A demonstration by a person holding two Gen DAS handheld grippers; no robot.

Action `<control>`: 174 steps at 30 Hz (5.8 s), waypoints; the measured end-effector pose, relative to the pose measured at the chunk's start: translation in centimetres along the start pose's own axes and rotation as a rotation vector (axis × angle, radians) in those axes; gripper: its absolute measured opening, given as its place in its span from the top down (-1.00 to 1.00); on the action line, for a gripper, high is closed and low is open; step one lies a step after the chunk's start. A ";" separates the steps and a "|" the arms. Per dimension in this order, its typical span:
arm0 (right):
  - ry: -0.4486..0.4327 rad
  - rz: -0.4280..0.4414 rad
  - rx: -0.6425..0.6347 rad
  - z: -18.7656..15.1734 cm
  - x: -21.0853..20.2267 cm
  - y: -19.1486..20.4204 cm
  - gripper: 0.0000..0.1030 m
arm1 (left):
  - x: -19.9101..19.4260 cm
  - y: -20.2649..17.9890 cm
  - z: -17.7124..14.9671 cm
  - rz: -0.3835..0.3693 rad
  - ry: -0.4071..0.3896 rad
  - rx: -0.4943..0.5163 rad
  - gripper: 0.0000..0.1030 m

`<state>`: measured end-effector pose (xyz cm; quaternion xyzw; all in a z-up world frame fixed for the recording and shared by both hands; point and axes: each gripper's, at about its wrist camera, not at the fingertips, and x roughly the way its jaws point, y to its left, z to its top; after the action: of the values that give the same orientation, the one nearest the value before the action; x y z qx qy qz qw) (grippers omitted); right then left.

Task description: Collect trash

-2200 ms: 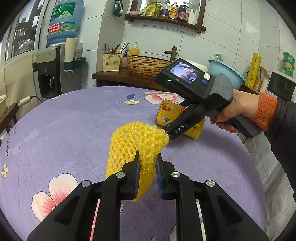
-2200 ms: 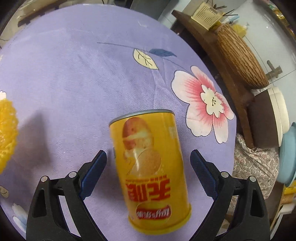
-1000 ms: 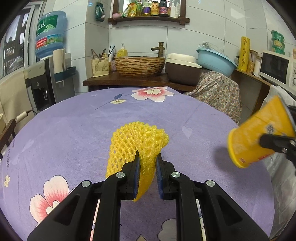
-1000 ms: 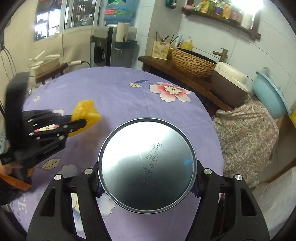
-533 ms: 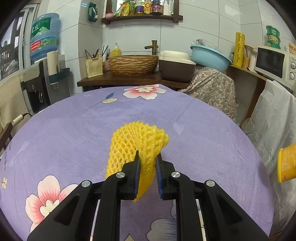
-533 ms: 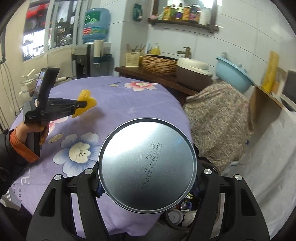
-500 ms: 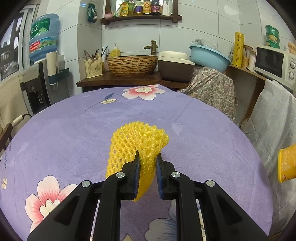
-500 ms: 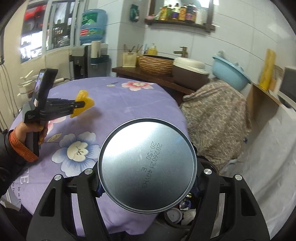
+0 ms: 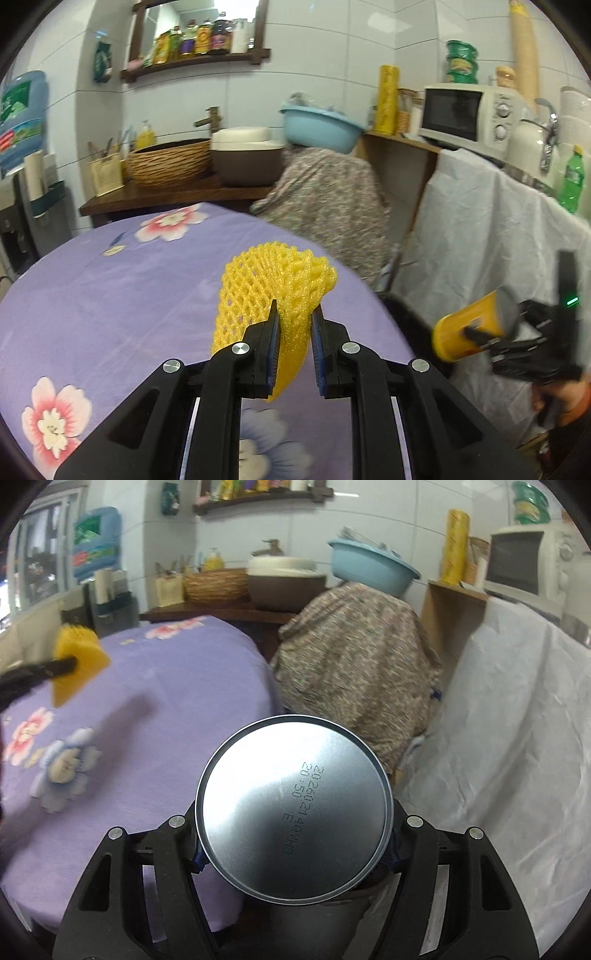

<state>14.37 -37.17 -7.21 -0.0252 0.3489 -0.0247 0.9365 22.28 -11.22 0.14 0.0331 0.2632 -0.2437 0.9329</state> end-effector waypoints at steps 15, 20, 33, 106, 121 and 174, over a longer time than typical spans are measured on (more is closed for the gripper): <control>0.283 -0.050 0.098 -7.0 15.2 -3.5 -0.30 | 4.9 -8.8 -0.2 -0.151 0.098 0.069 0.70; 0.320 -0.051 0.104 -8.3 17.0 -3.3 -0.31 | 6.4 -10.5 -1.0 -0.180 0.143 0.095 0.70; 0.229 -0.067 0.087 -8.2 12.5 -3.2 -0.56 | 9.5 -13.3 -1.6 -0.246 0.233 0.129 0.70; -0.332 -0.047 0.126 -6.0 -12.6 9.5 -0.89 | -13.5 -0.2 -7.9 0.180 -0.213 -0.034 -0.89; -0.479 0.046 0.074 -7.6 -18.6 13.4 -0.89 | -17.7 0.2 -10.4 0.286 -0.296 -0.064 -0.89; -0.488 0.046 0.069 -7.7 -18.8 13.3 -0.89 | -18.5 0.1 -10.2 0.292 -0.337 -0.060 -0.89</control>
<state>-4.50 -22.92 -1.66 0.0094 0.1118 -0.0087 0.9937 3.71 -1.12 0.72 0.0020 0.1031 -0.1000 0.9896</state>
